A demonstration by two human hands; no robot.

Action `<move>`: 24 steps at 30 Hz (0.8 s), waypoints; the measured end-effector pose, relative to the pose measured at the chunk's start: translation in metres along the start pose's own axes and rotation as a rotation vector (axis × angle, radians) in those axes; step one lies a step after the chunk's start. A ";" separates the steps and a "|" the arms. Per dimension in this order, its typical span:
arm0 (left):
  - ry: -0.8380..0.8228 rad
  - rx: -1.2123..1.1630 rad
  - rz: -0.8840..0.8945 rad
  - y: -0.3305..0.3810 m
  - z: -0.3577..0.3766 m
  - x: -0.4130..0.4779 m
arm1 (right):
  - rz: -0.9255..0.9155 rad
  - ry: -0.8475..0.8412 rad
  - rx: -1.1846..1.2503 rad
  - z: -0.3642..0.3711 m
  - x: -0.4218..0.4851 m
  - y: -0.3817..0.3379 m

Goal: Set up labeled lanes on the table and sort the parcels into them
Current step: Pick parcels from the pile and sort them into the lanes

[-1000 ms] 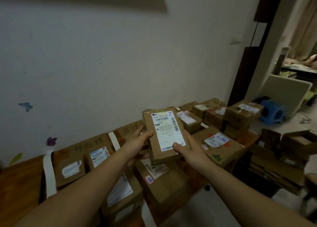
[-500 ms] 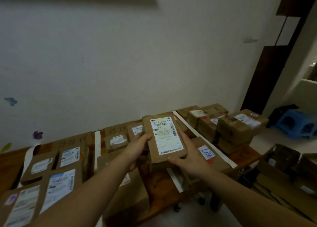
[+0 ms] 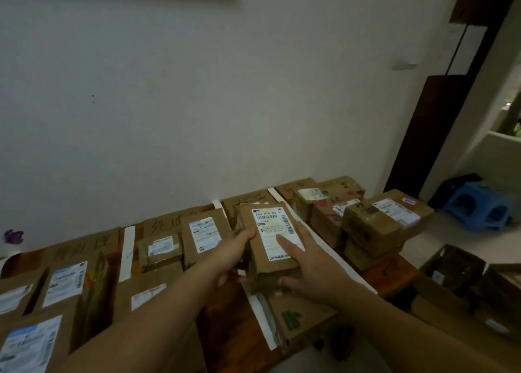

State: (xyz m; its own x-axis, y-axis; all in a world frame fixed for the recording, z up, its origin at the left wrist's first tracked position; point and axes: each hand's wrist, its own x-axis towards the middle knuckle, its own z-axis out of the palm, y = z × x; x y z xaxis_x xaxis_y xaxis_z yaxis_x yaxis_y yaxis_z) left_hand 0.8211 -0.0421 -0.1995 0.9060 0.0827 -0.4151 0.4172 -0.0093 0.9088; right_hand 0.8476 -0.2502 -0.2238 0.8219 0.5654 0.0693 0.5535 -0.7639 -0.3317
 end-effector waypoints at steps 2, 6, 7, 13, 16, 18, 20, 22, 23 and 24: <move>-0.014 0.032 -0.005 0.007 0.007 0.015 | -0.019 -0.005 -0.053 -0.005 0.008 0.013; -0.037 0.100 -0.028 0.015 0.021 0.043 | -0.048 -0.019 -0.030 -0.011 0.024 0.037; -0.042 0.097 -0.029 0.018 0.023 0.050 | -0.059 -0.022 -0.039 -0.014 0.030 0.045; 0.207 0.325 0.069 0.018 0.046 0.129 | -0.115 -0.024 -0.072 -0.032 0.083 0.115; 0.348 0.930 0.106 0.000 0.044 0.162 | -0.150 -0.067 -0.107 -0.040 0.115 0.149; 0.317 1.131 0.029 -0.013 0.041 0.176 | -0.167 -0.093 -0.130 -0.041 0.133 0.166; 0.273 1.181 -0.022 -0.022 0.040 0.185 | -0.173 -0.117 -0.141 -0.036 0.148 0.174; 0.254 1.219 -0.020 -0.026 0.039 0.191 | -0.174 -0.145 -0.146 -0.028 0.161 0.178; 0.254 1.248 -0.015 -0.025 0.037 0.193 | -0.175 -0.159 -0.149 -0.025 0.168 0.179; 0.251 1.271 -0.021 -0.024 0.034 0.194 | -0.176 -0.176 -0.154 -0.021 0.175 0.180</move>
State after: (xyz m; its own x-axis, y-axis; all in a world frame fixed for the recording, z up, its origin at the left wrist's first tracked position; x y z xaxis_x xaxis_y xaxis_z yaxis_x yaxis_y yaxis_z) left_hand 0.9892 -0.0594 -0.3033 0.9181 0.2768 -0.2837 0.3315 -0.9286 0.1669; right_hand 1.0938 -0.2949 -0.2519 0.6827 0.7286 -0.0554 0.7107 -0.6797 -0.1814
